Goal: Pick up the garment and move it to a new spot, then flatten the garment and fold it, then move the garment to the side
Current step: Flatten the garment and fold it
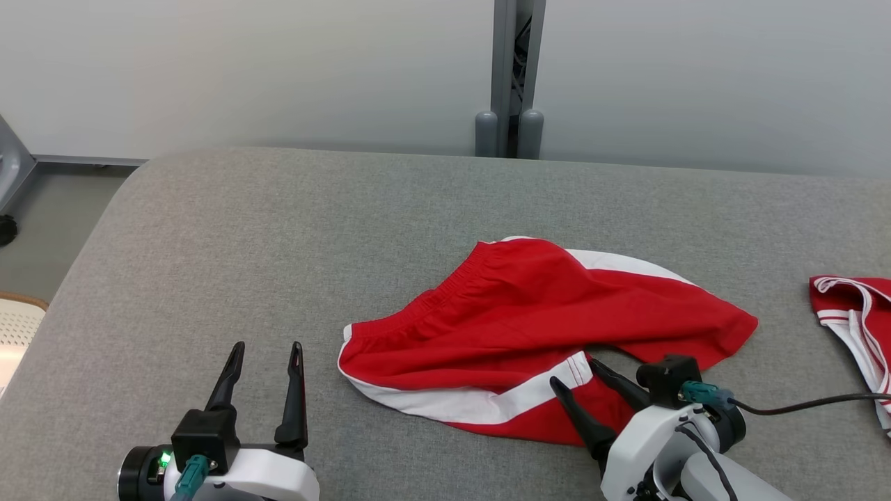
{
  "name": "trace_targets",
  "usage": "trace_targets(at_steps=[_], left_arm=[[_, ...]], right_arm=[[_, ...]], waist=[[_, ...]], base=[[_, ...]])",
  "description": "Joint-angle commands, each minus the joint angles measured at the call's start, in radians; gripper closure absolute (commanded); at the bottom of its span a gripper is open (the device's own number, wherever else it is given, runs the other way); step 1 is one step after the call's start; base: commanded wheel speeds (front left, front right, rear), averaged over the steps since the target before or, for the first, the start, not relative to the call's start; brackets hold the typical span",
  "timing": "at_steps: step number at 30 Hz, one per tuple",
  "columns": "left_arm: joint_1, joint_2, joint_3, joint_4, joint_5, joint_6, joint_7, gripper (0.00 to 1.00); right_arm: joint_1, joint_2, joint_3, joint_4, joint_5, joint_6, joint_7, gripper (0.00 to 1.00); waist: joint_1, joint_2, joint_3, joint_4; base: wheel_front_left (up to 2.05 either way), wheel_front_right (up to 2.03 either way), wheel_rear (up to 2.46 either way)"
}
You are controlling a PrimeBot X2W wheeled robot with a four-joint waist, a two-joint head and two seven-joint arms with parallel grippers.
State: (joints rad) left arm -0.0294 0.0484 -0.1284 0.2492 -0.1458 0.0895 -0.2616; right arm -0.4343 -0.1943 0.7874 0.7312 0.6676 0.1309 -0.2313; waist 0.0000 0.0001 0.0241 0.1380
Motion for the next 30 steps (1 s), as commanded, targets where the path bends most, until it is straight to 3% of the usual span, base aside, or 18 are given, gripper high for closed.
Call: trace_targets(at_steps=[1, 5, 6, 7, 8, 9, 10, 18, 30], left_arm=[[-0.017, 0.005, 0.002, -0.003, -0.008, 0.005, -0.003, 0.00], [-0.020, 0.005, 0.004, -0.004, -0.006, 0.003, -0.003, 0.00], [-0.019, 0.005, 0.004, -0.004, -0.006, 0.003, -0.003, 0.00], [-0.018, 0.005, 0.005, -0.004, -0.006, 0.003, -0.003, 0.00], [-0.018, 0.005, 0.005, -0.004, -0.006, 0.003, -0.003, 0.00], [-0.017, 0.005, 0.006, -0.004, -0.006, 0.003, -0.003, 0.00], [-0.015, 0.005, 0.007, -0.003, -0.006, 0.004, -0.003, 0.00], [-0.012, 0.005, 0.016, 0.001, 0.000, 0.004, -0.003, 0.00], [0.005, 0.004, 0.062, 0.012, 0.037, -0.015, -0.003, 0.00]], right_arm=[[-0.014, -0.004, 0.009, 0.010, 0.011, 0.000, -0.008, 0.00], [-0.028, -0.004, 0.043, 0.024, 0.042, 0.000, -0.010, 0.00], [-0.031, -0.004, 0.050, 0.025, 0.049, 0.000, -0.011, 0.06], [-0.034, -0.005, 0.056, 0.027, 0.056, 0.000, -0.012, 0.36], [-0.036, -0.006, 0.063, 0.029, 0.062, 0.000, -0.013, 0.57], [-0.038, -0.007, 0.069, 0.030, 0.069, 0.000, -0.015, 0.87], [-0.042, -0.009, 0.081, 0.033, 0.081, 0.000, -0.018, 1.00], [-0.037, -0.039, 0.090, 0.022, 0.126, 0.000, -0.030, 1.00], [0.126, -0.132, 0.032, -0.054, 0.172, 0.000, 0.011, 1.00]], waist=[[0.0000, -0.0001, 0.003, 0.005], [0.0000, -0.0001, 0.008, 0.012], [0.0000, -0.0001, 0.009, 0.013], [0.0000, -0.0001, 0.009, 0.013], [0.0000, -0.0001, 0.009, 0.013], [0.0000, -0.0001, 0.009, 0.013], [0.0000, -0.0001, 0.008, 0.012], [0.0000, -0.0001, -0.004, -0.007], [0.0000, -0.0001, -0.025, -0.085]], base=[[0.00, 0.00, 0.00], [0.00, 0.00, 0.00], [0.00, 0.00, 0.00], [0.00, 0.00, 0.00], [0.00, 0.00, 0.00], [0.00, 0.00, 0.00], [0.00, 0.00, 0.00], [0.00, 0.00, 0.00], [0.00, 0.00, 0.00]])
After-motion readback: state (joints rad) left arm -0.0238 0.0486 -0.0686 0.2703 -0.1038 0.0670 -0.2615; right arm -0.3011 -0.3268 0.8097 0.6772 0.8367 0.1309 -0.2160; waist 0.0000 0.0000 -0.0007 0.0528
